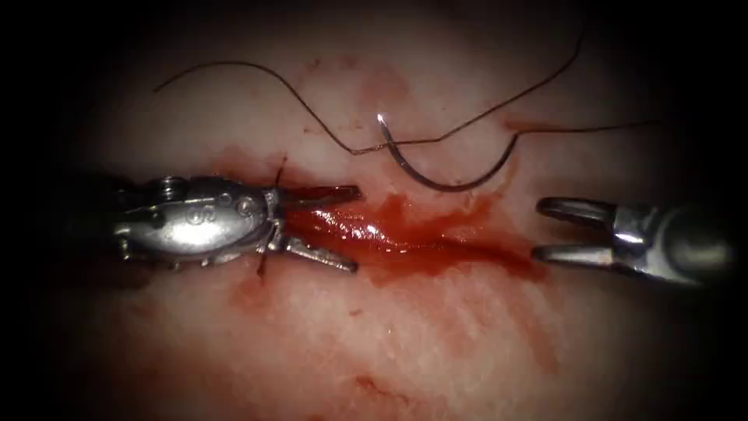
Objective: Wound Closure
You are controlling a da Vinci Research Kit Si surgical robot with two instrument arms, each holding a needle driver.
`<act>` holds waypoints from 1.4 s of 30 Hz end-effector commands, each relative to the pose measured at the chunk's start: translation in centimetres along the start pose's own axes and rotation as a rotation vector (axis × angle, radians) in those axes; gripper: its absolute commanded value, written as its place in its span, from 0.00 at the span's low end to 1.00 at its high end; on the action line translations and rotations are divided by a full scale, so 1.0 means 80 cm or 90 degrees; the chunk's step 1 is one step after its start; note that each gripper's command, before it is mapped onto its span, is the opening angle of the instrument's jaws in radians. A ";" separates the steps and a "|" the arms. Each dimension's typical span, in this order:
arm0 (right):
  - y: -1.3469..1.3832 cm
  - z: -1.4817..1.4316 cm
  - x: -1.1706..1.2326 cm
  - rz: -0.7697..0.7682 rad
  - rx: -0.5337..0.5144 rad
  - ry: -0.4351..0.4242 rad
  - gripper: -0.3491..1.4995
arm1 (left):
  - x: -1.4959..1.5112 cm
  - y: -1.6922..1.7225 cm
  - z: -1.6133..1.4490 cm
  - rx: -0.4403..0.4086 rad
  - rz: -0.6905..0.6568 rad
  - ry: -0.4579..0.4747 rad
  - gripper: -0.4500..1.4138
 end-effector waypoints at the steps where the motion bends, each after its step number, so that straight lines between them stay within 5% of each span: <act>1: -0.0002 0.0003 -0.0004 -0.006 -0.014 -0.019 0.38 | -0.0007 -0.0003 0.0013 -0.003 0.002 -0.016 0.56; 4: -0.0002 -0.0005 -0.0006 -0.007 -0.017 -0.042 0.41 | -0.0004 -0.0009 0.0026 0.007 0.001 -0.052 0.57; 8: -0.0004 0.0000 -0.0005 0.005 -0.019 -0.037 0.67 | 0.0003 -0.0017 0.0041 0.019 -0.002 -0.063 0.57; 13: -0.0011 0.0012 -0.0009 0.003 -0.025 -0.037 0.75 | -0.0003 -0.0030 0.0054 0.031 -0.048 -0.087 0.57; 35: -0.0031 0.0046 -0.0018 -0.006 -0.022 -0.052 0.74 | -0.0022 -0.0048 0.0049 0.049 -0.088 -0.119 0.55; 42: -0.0031 0.0049 -0.0023 -0.008 -0.022 -0.055 0.74 | -0.0013 -0.0058 0.0049 0.055 -0.061 -0.079 0.55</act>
